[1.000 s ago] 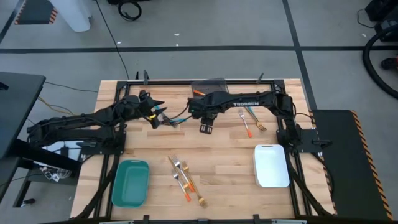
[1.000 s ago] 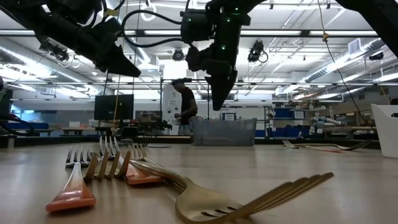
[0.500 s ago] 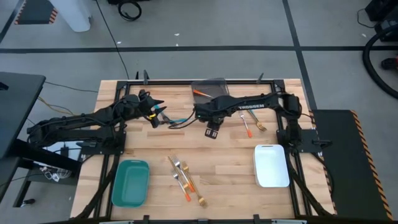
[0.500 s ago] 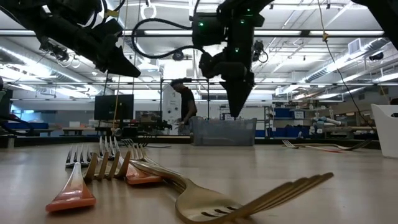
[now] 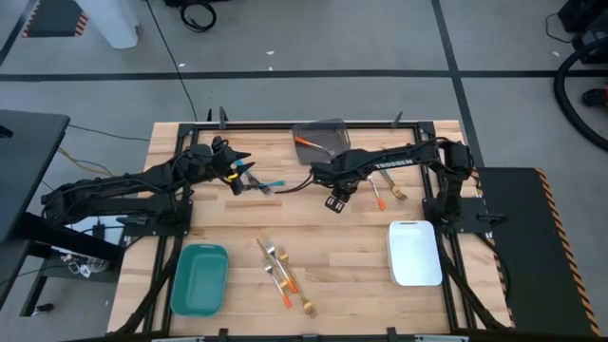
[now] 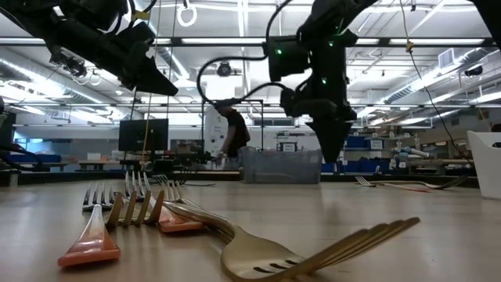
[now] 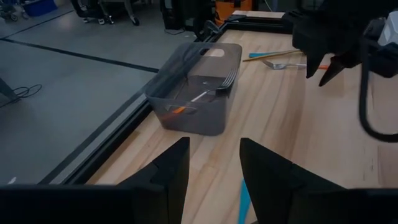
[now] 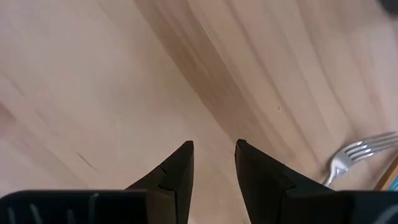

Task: Sort silverware by color (type)
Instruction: Put the orange fork into the black bin

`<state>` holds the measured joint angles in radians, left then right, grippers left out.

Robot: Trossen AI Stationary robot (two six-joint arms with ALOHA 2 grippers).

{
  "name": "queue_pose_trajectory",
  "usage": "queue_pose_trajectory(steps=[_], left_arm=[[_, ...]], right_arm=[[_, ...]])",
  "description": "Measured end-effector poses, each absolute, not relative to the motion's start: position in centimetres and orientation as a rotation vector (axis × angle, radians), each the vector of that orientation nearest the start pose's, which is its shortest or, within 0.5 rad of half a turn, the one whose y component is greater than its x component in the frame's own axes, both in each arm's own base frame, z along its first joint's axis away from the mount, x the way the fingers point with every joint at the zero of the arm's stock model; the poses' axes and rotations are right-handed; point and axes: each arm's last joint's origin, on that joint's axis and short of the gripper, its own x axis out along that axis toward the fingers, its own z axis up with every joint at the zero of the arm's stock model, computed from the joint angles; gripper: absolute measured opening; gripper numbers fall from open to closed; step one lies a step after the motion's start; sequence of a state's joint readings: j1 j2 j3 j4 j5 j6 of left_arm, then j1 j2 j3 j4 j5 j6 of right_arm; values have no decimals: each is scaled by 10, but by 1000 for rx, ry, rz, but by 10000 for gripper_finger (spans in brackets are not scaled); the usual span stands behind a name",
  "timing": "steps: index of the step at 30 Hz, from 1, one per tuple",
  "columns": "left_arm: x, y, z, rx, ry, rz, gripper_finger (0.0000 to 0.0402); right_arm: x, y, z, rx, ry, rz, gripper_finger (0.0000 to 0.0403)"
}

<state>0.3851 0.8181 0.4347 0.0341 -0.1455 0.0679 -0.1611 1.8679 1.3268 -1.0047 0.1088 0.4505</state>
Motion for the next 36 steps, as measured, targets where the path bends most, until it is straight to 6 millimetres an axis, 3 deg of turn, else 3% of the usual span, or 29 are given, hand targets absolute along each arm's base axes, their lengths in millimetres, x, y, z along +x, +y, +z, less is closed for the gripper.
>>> queue_pose_trajectory(steps=[9, 25, 36], left_arm=[[165, 71, 226, 20, 376, 513, 151], [165, 71, 226, 19, 376, 513, 151], [165, 71, 226, 18, 376, 513, 151]], right_arm=[[315, -71, 169, 431, 1543, -609, 113], [256, -102, 158, 670, 1461, -767, 98], [248, -113, 152, 682, 1439, -824, 94]])
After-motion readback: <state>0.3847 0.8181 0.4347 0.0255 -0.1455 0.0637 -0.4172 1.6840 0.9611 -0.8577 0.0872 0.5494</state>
